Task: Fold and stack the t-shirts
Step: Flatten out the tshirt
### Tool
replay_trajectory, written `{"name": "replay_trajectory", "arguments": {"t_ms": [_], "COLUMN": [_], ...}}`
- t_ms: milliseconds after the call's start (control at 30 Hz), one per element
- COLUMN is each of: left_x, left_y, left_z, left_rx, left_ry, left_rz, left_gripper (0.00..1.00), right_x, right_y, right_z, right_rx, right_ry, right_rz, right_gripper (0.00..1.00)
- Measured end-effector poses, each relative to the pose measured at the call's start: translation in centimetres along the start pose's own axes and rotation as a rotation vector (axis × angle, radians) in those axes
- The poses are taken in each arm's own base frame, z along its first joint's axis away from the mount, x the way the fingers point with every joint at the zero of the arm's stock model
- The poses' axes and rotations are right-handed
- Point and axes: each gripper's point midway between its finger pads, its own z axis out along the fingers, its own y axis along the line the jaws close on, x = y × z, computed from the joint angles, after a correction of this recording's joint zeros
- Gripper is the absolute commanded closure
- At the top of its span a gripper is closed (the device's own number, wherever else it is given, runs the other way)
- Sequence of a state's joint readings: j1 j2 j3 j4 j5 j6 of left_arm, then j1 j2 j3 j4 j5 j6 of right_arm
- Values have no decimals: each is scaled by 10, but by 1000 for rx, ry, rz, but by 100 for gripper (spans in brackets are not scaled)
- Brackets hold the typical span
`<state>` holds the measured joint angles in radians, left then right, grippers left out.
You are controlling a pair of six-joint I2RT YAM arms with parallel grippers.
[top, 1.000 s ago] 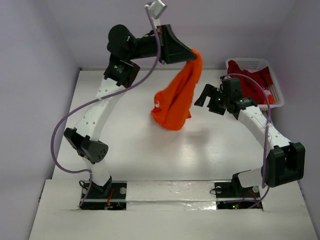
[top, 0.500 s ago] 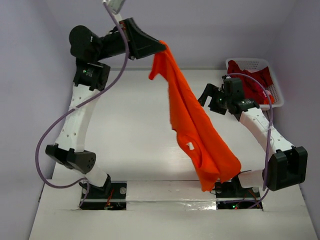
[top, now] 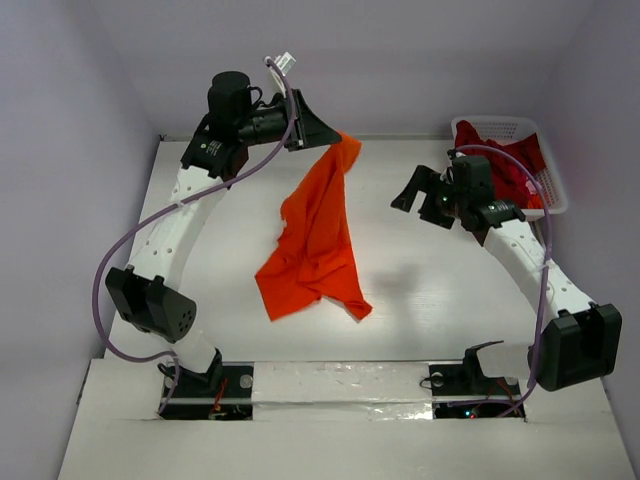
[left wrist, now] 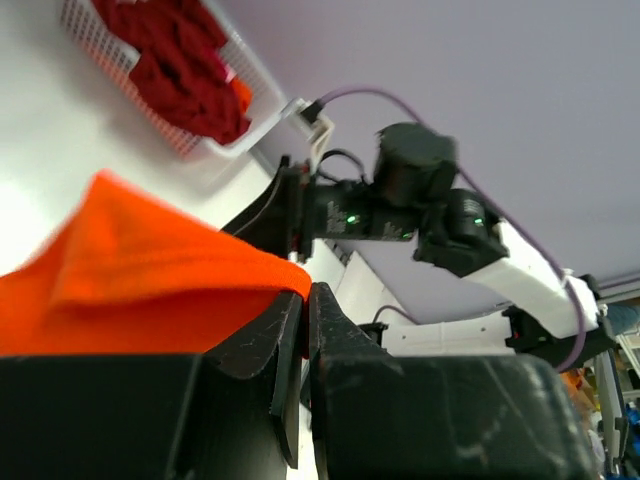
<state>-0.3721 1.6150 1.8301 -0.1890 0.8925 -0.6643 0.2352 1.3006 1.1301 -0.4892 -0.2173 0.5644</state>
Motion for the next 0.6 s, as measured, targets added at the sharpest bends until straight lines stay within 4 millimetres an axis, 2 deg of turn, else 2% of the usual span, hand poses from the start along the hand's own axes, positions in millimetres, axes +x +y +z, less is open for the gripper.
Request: {"name": "replay_trajectory", "arguments": {"t_ms": [167,233,400,600], "left_x": [8,6,1,-11], "left_y": [21,24,29,42], "left_z": [3,2,2,-3], "left_rx": [-61,-80,-115,-177], "left_ry": [5,-1,-22,-71], "left_rz": [-11,-6,-1,-9], "left_gripper": [100,100,100,100], "right_x": [9,22,78,158], "right_y": [5,3,2,34], "right_z": [1,4,21,40], "right_rx": [-39,-50,-51,-97], "right_ry": [37,74,228,428], "right_rz": [3,2,-55,-199], "right_gripper": [0,0,2,4]}}
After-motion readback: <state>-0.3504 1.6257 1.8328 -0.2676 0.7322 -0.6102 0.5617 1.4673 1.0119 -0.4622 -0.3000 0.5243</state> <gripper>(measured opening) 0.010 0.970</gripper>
